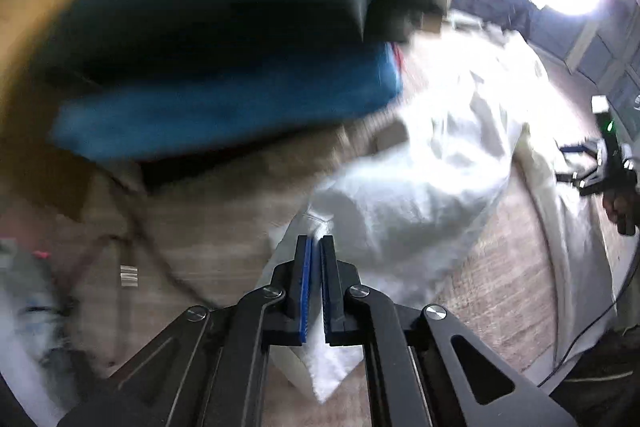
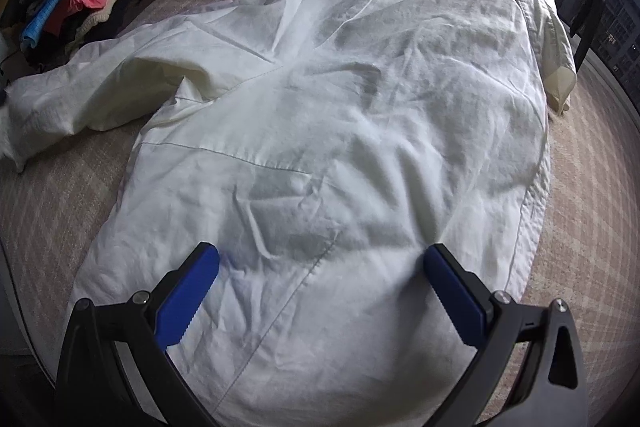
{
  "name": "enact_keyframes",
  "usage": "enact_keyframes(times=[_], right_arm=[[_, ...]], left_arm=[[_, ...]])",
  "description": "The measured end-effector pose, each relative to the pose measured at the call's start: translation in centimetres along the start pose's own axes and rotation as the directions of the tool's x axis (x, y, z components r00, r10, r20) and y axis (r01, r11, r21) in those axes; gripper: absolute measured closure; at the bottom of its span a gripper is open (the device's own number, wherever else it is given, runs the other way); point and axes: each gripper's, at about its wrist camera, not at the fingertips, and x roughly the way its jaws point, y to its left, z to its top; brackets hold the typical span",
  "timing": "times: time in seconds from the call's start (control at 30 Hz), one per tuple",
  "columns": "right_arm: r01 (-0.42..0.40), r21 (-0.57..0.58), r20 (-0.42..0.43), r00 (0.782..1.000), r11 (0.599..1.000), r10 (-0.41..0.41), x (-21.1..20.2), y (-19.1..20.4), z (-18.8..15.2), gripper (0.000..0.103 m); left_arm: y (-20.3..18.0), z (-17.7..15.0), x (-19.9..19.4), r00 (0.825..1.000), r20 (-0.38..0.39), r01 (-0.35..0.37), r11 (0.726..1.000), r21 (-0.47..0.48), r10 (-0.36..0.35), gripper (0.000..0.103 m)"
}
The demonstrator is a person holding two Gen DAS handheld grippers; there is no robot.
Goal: Fold clothes
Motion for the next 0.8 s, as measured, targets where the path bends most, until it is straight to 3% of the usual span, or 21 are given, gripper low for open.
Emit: enact_keyframes(times=[0.1,0.17,0.33,0.47,0.53,0.6,0.63,0.7,0.8], right_arm=[[-0.001,-0.001,0.002,1.0,1.0,0.001,0.1,0.2,0.1,0.0],[-0.001,-0.001,0.003,1.0,1.0,0.001,0.1,0.3,0.1,0.0],[-0.005,-0.011,-0.022,1.0,1.0,0.005,0.3,0.6,0.7,0.0],[-0.007,-0.018,-0.069,0.998,1.0,0.005,0.5,0.8,1.5,0.0],[-0.015,0.018,-0.056,0.998,1.0,0.016,-0.2,0.9,2.0,0.003],[-0.138,0.041,0.019,0.99,0.99,0.137,-2.5,2.0,3.1,0.006],[-0.213,0.001,0.06,0.975,0.977,0.213,-3.9,3.8,4.1,0.006],[-0.268,-0.115,0.109,0.954,0.957,0.28,-5.9,8.0,6.1,0.006],[-0.361,-0.286,0.12,0.906,0.888,0.406,-7.1,15.4,8.3,0.006]], left_arm=[[0.8,0.4,-3.4,0.997,0.064,-0.035,0.999,-0.018,0.036,0.098],[0.9,-0.1,-2.4,0.999,0.017,-0.047,0.999,0.011,0.047,0.091],[2.4,-1.6,3.9,0.984,-0.138,-0.114,0.993,0.014,0.115,0.086],[4.1,-1.9,3.7,0.988,-0.135,-0.091,0.993,-0.077,0.08,0.075],[3.9,-2.5,2.7,0.988,-0.121,-0.1,0.993,-0.058,0.092,0.071],[3.7,-3.5,1.8,0.988,-0.113,-0.115,0.992,-0.049,0.109,0.07],[3.8,-4.1,1.3,0.988,-0.108,-0.116,0.991,-0.064,0.108,0.07],[3.5,-4.9,-0.4,0.989,-0.096,-0.121,0.986,-0.112,0.111,0.07],[4.0,-5.4,-0.7,0.99,-0.086,-0.125,0.981,-0.147,0.114,0.07]])
